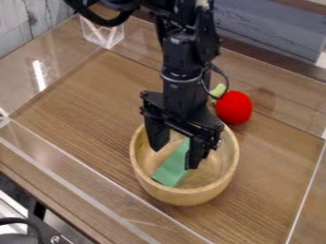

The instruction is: Remove the green block from the brown bowl and put it on the table

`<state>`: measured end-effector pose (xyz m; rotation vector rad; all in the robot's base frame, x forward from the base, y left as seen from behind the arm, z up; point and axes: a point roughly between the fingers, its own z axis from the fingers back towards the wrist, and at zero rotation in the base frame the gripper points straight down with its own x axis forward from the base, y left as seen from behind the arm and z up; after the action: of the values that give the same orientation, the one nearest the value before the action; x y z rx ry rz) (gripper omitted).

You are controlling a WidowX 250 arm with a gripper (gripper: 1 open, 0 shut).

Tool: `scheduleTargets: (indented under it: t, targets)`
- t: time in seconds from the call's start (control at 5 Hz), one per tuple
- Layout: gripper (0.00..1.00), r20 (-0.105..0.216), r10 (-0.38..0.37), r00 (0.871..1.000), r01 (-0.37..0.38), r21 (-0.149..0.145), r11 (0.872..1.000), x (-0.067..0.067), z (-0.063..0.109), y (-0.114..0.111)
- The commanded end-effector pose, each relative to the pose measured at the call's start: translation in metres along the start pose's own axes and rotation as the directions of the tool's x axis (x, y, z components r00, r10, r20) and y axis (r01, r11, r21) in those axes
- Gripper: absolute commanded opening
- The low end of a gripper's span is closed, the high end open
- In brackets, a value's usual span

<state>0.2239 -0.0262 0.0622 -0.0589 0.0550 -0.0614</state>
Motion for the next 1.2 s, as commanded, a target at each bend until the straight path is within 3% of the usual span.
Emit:
scheduleTargets:
  t: [0.0,1.0]
  targets:
    - [1.0,0.02,-0.008,1.0,0.008,0.004,1.0,0.003,-0.001,0.005]
    - [1.0,0.035,0.068,0.997,-0.069,0.027,0.997,0.01,-0.038,-0.008]
